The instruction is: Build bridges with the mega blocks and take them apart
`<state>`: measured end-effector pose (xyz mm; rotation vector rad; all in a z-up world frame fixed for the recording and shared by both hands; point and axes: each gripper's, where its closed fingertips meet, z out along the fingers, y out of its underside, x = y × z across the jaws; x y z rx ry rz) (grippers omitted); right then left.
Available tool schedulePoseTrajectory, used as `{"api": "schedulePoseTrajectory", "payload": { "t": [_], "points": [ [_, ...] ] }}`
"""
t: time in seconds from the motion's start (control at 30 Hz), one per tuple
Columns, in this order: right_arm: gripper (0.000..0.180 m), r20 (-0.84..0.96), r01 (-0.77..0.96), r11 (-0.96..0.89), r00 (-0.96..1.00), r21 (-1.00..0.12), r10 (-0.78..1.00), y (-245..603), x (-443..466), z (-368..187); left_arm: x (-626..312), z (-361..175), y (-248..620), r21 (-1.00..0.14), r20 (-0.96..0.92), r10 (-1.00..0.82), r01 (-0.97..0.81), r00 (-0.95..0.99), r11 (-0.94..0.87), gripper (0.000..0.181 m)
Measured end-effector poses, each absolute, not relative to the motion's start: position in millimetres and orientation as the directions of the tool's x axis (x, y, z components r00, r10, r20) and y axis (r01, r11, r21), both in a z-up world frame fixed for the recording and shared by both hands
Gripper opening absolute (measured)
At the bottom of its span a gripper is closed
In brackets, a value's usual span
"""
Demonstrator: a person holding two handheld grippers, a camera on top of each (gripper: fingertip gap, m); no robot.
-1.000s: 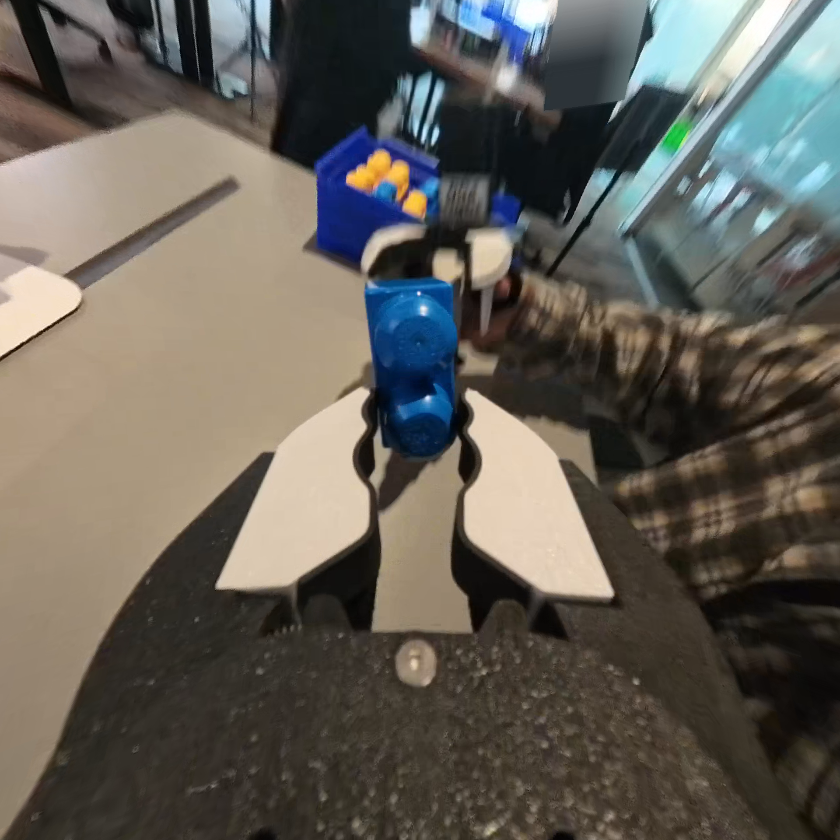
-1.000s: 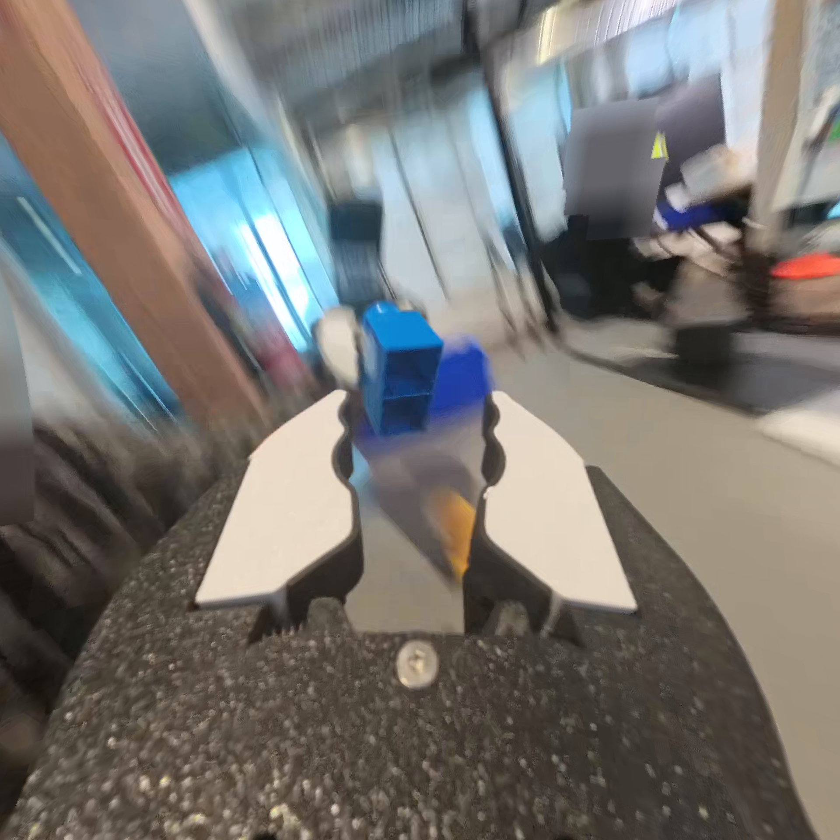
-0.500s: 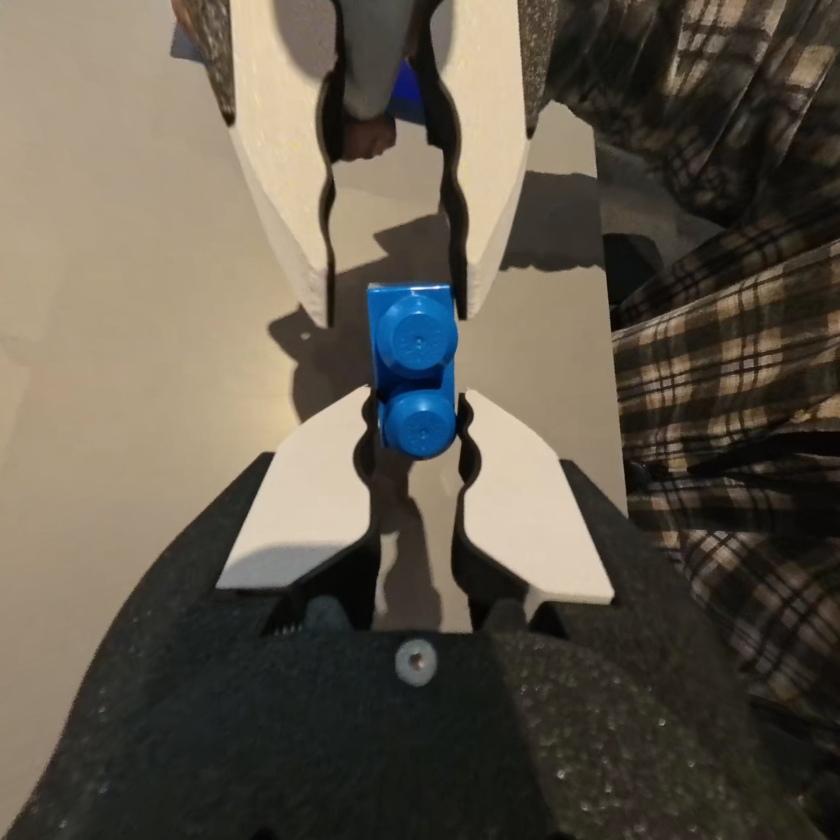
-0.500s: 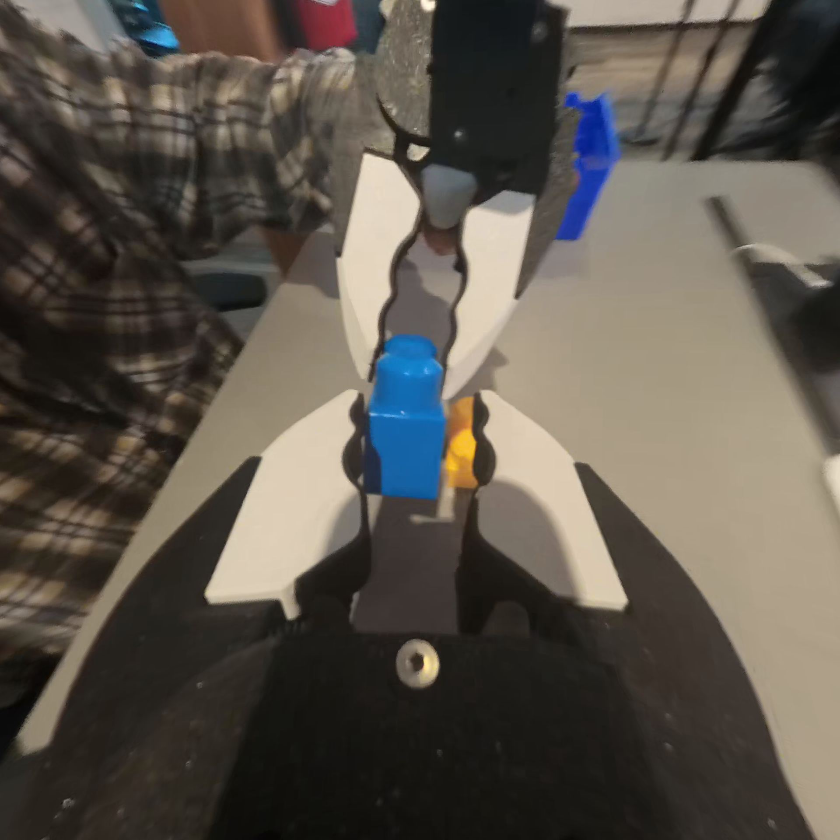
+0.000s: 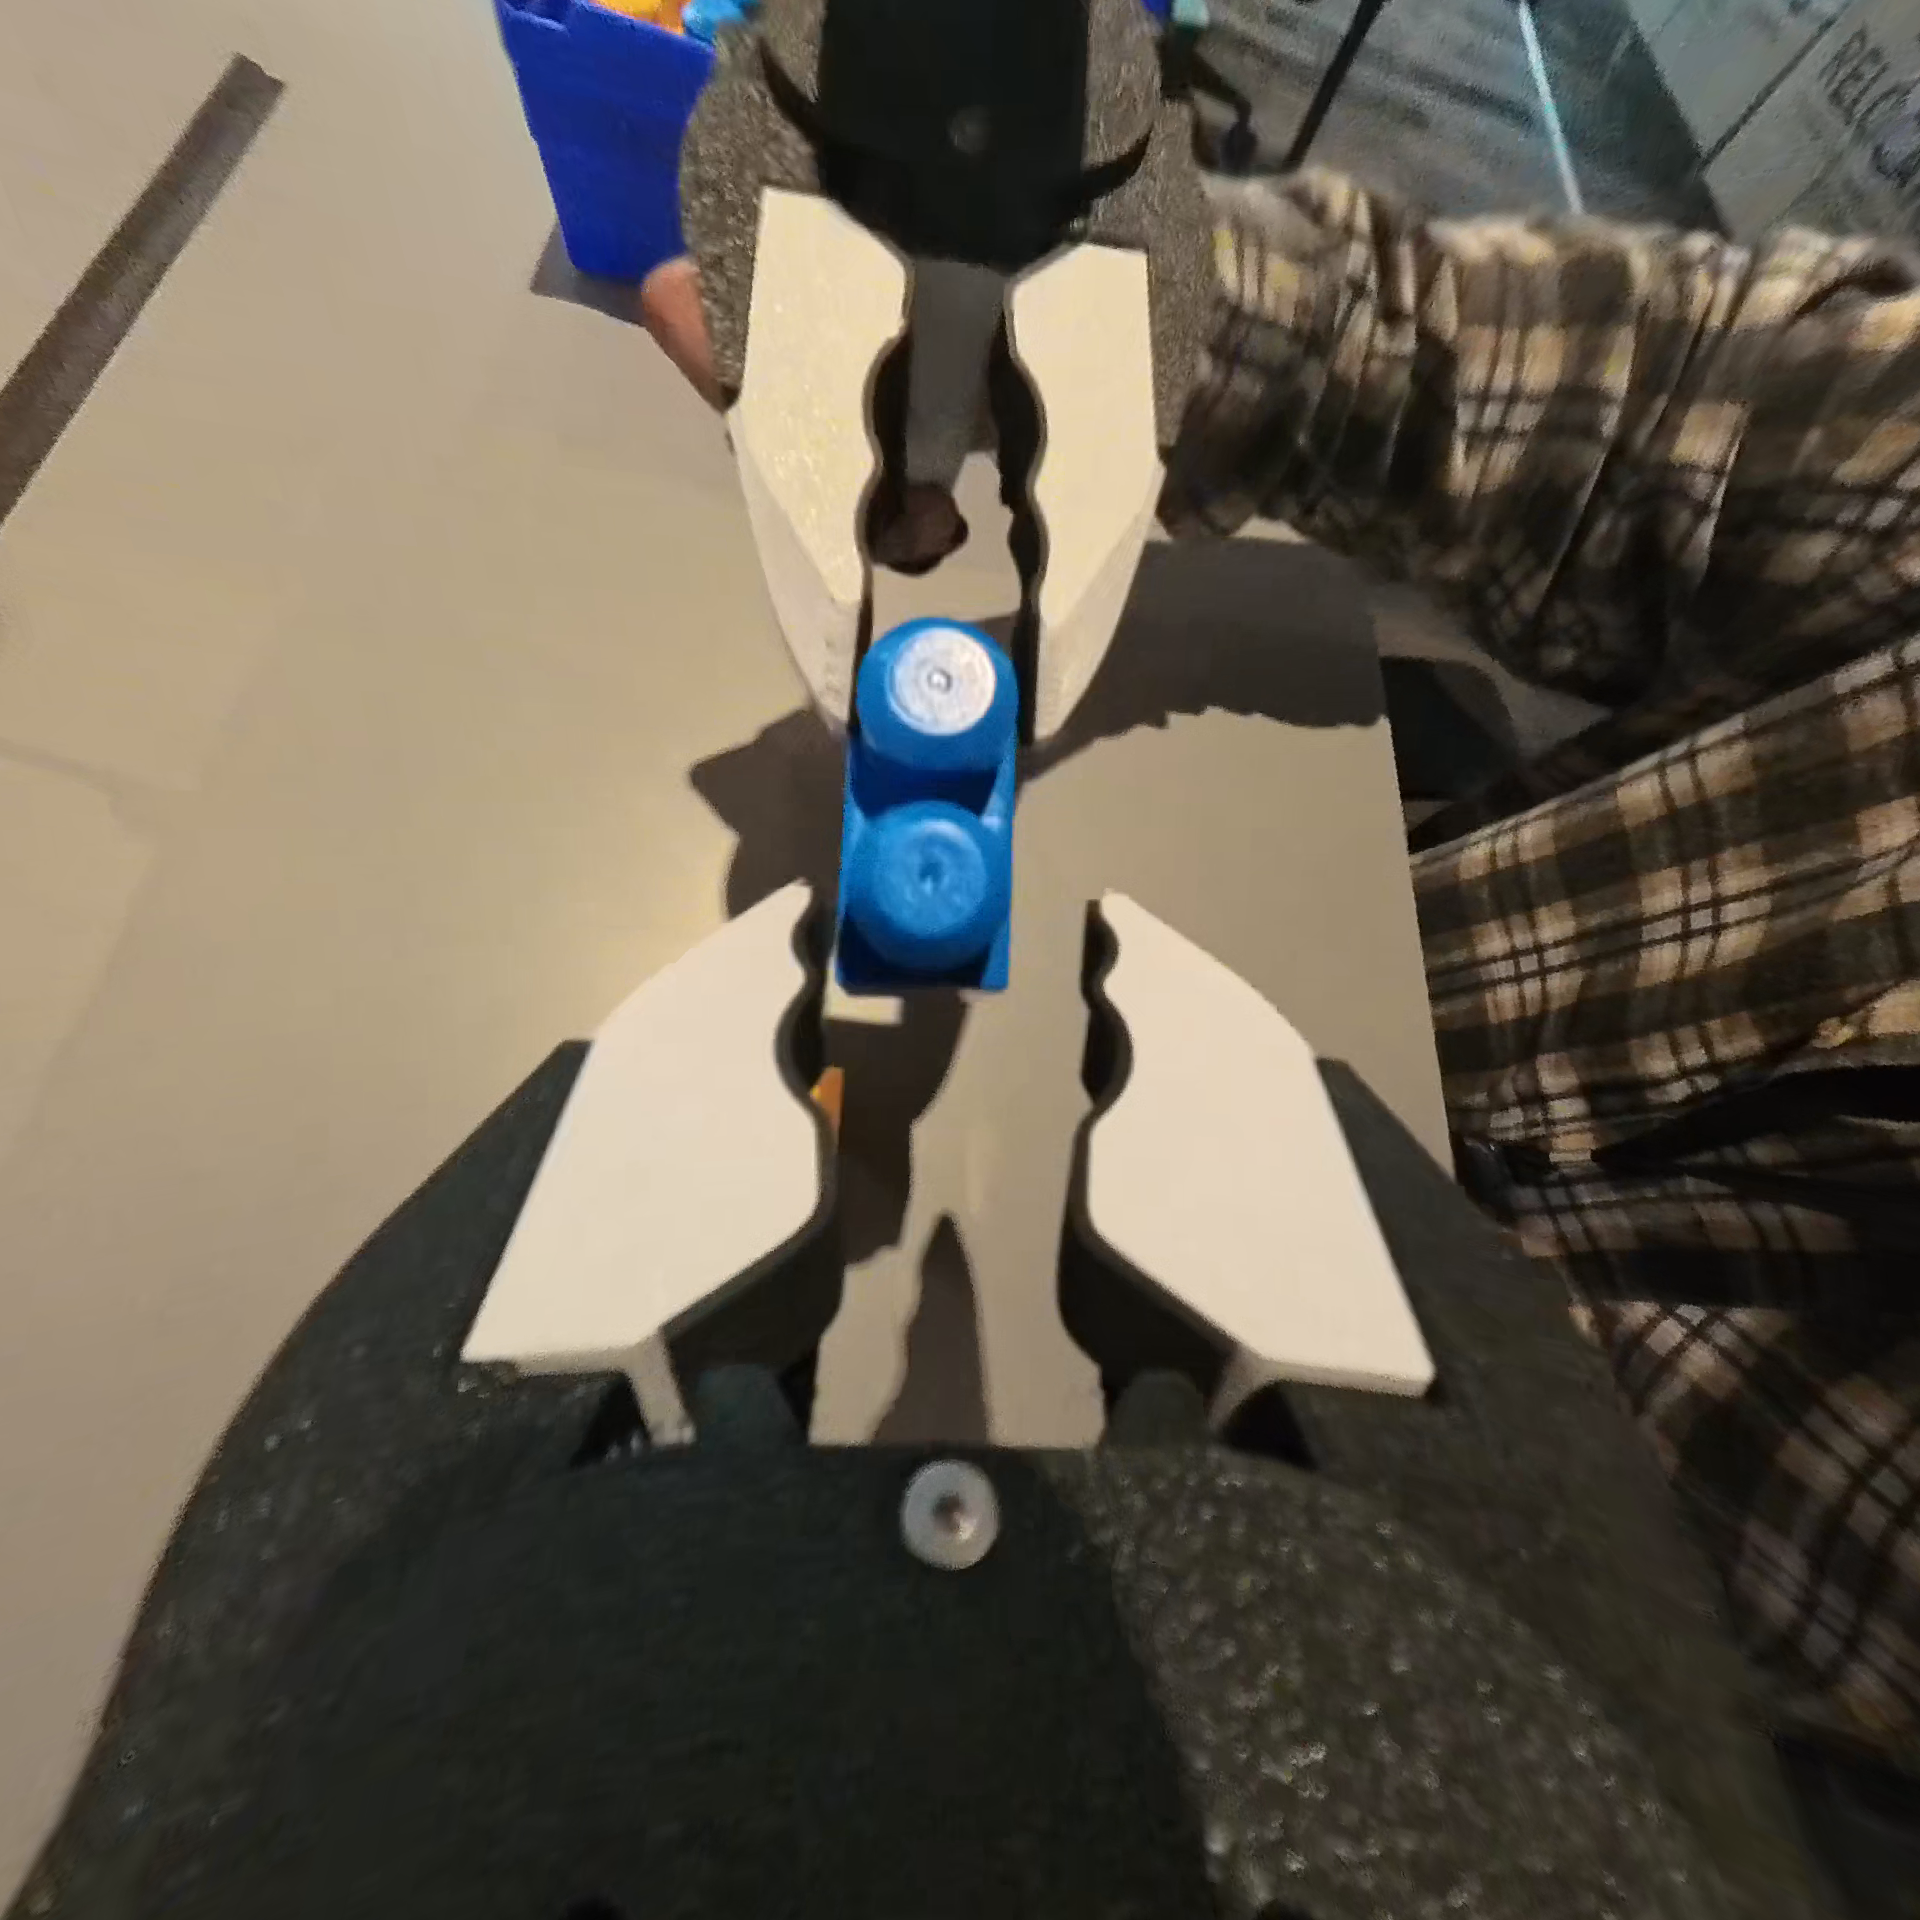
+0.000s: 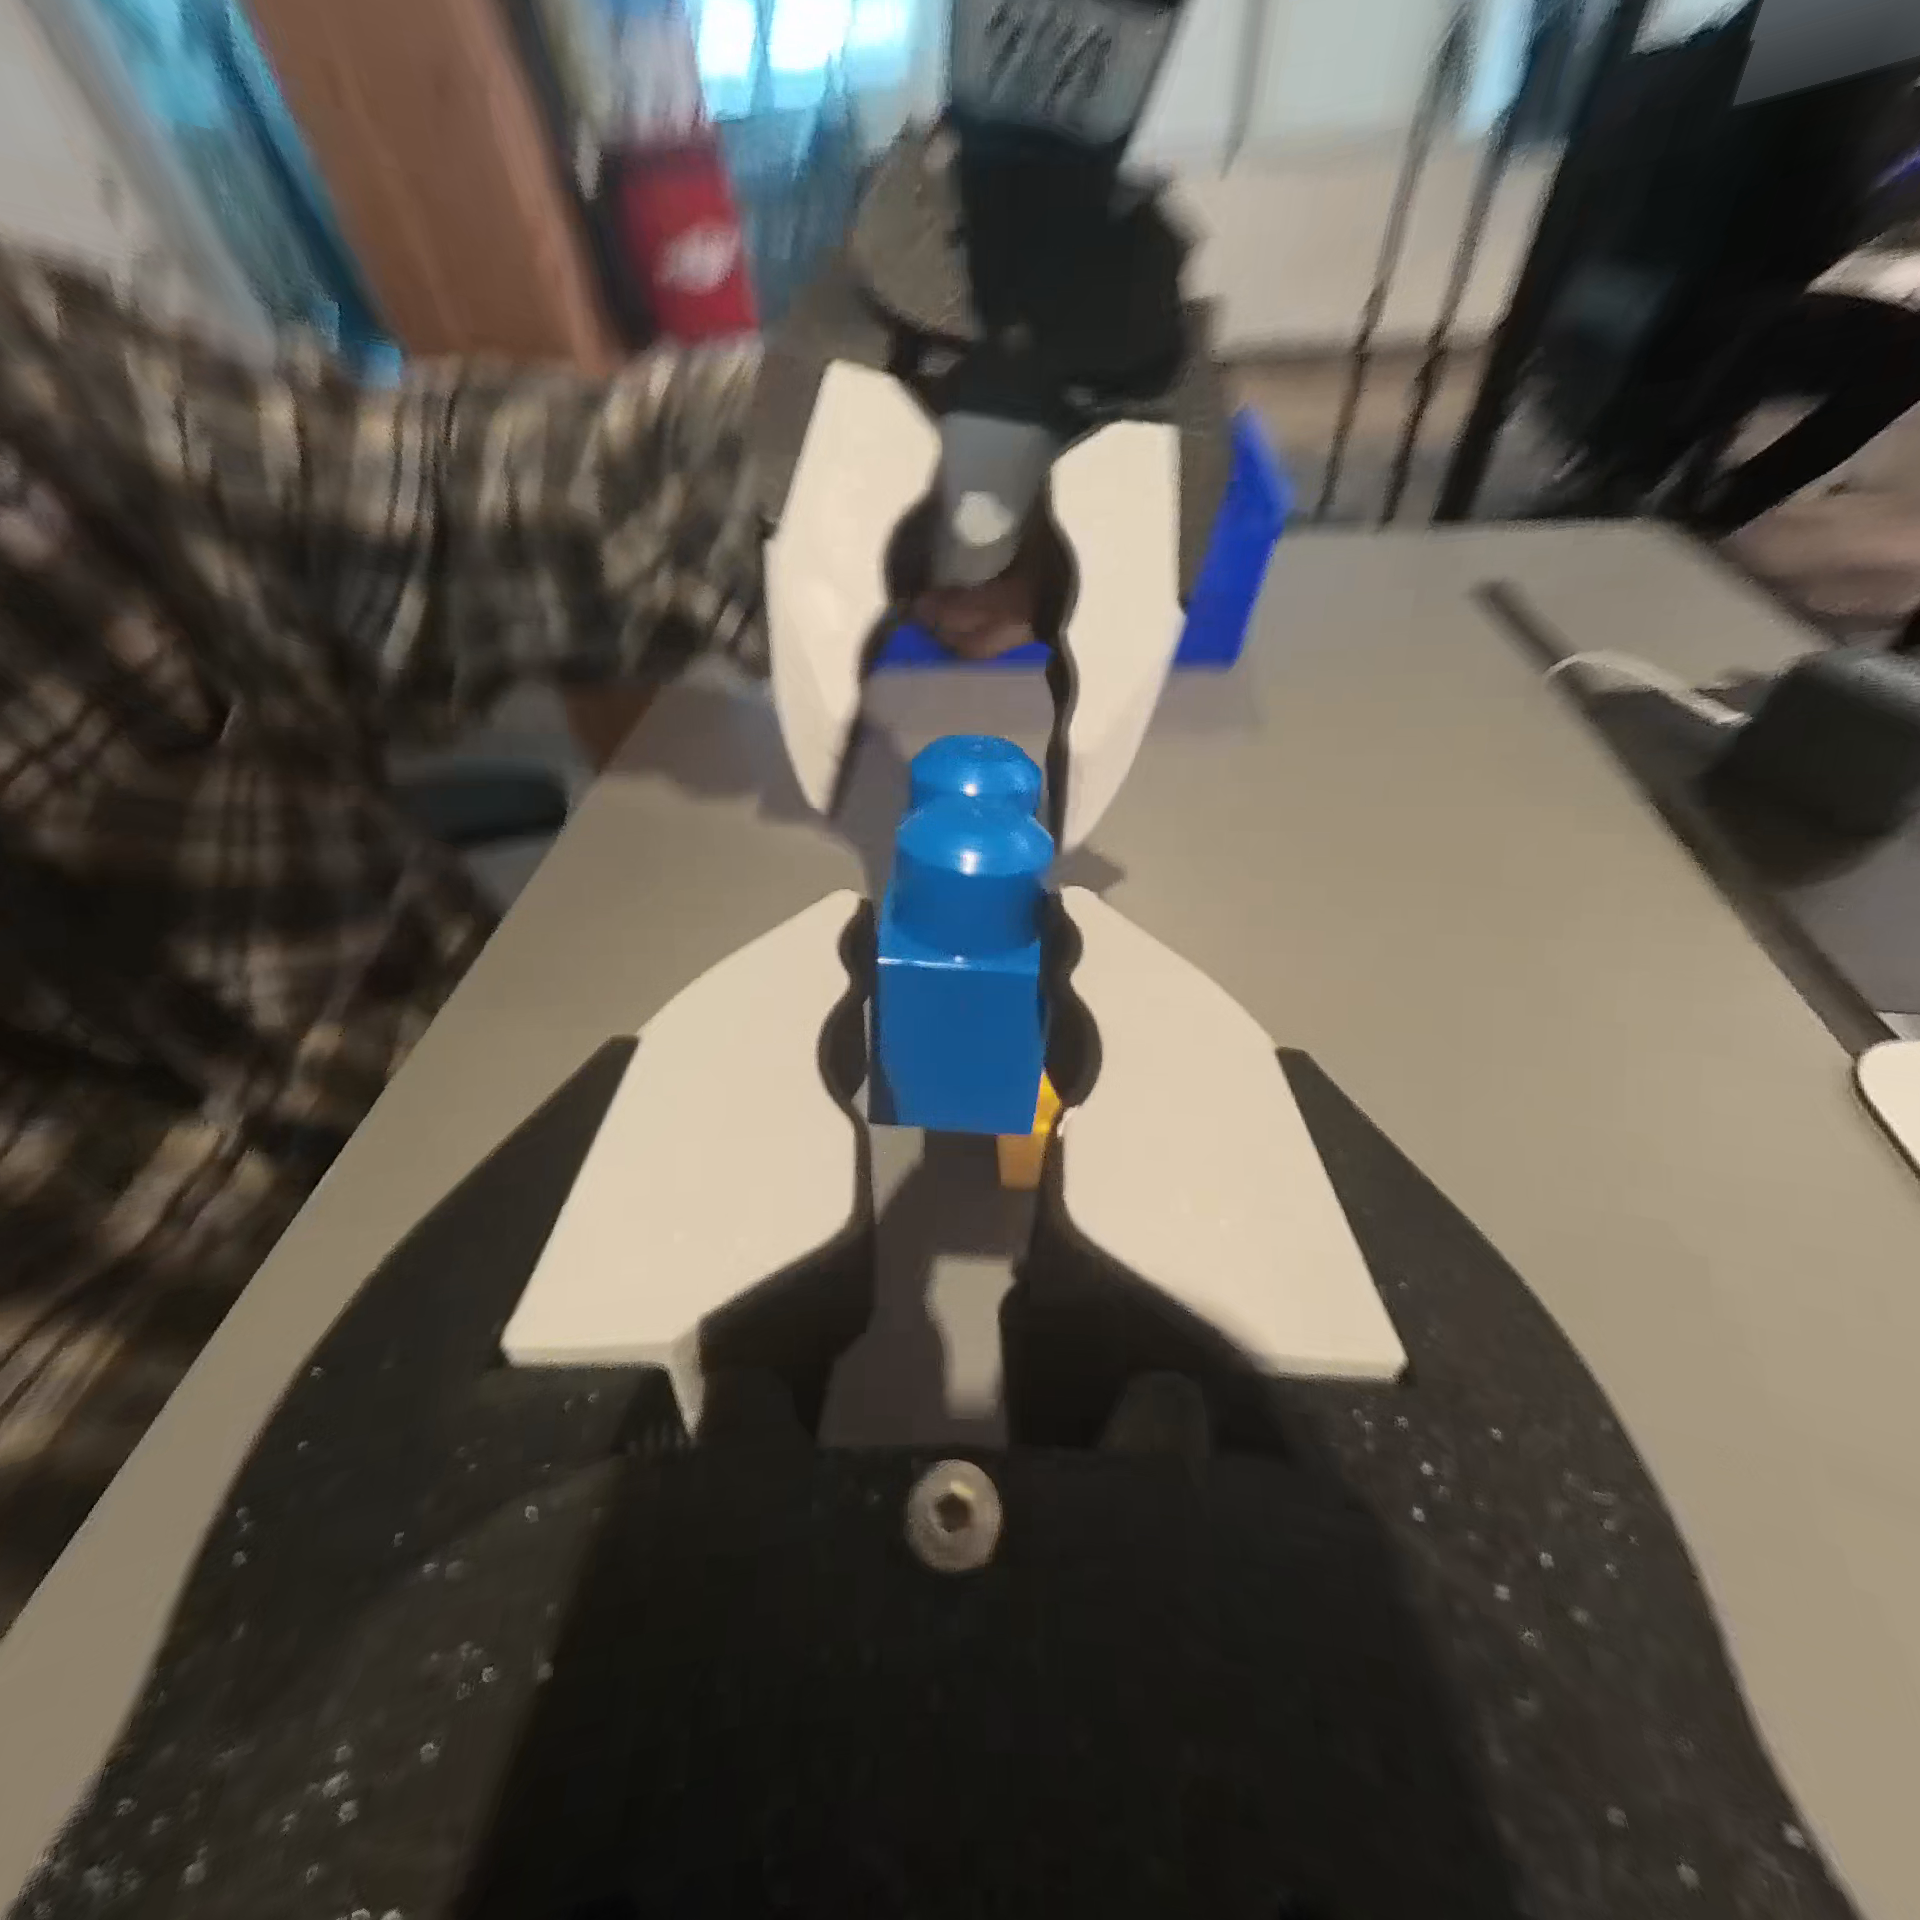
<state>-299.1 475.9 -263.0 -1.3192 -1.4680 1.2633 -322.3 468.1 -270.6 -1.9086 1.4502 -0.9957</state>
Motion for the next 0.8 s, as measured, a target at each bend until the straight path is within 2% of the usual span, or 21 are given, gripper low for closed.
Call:
{"api": "schedulePoseTrajectory", "payload": {
  "t": [0.17,0.4,0.8],
  "points": [
    [0.030,-0.119,0.086,-0.113,-0.077,-0.990,0.990,492,-292,-271,-351,-272,478,-0.838,0.256,-0.942,-0.436,0.217,-0.328,0.060],
    [0.030,-0.118,0.062,-0.114,-0.064,-0.992,0.991,491,-295,-286,-393,-292,487,-0.899,0.306,-0.907,-0.227,0.289,-0.376,0.060],
    [0.030,-0.057,0.031,-0.055,-0.072,-0.998,0.996,490,-313,-295,-403,-357,484,-0.859,0.260,-0.930,-0.378,0.258,-0.345,0.071]
  ]
}}
